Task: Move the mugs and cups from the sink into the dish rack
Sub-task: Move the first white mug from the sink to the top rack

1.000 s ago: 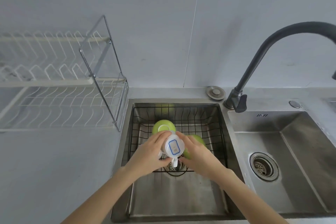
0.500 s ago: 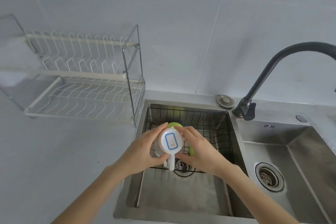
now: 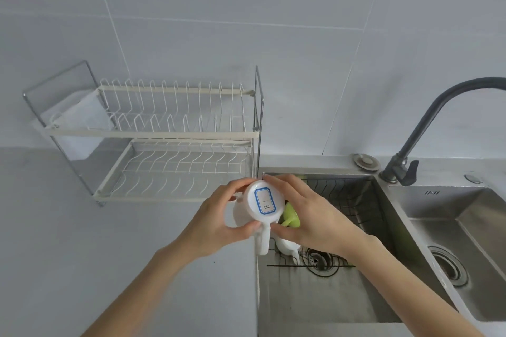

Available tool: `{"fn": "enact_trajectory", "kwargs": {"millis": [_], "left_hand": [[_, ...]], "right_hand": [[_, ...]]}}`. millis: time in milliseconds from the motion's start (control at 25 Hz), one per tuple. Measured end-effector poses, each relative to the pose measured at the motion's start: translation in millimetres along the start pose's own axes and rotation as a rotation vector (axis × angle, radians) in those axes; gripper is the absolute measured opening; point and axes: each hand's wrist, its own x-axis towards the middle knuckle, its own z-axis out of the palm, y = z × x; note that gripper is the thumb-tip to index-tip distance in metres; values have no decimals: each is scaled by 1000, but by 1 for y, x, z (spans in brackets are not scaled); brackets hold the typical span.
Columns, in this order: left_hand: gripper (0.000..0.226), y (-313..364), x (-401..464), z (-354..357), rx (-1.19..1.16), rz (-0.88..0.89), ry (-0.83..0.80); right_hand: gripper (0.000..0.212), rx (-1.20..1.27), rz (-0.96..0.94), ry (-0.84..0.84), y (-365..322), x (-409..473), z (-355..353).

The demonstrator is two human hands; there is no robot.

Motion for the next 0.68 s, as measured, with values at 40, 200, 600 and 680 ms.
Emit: {"fn": "enact_trajectory", "kwargs": {"millis": [40,200,600,680], "left_hand": [[58,0,-3,-10,-6,13,-1],[56,-2,-7,-48,-35,66,-11],[52,17,44,-120,-63,167,42],[56,22,61,-134,-32,194,73]], "right_hand": [[76,-29,-16,3,-10,6,-3],[71,-133,-105,7,-39,31,-7],[67,-324,-135,-86,-76,121,-68],[67,-328,-123,-93,-76,141,-80]]}}
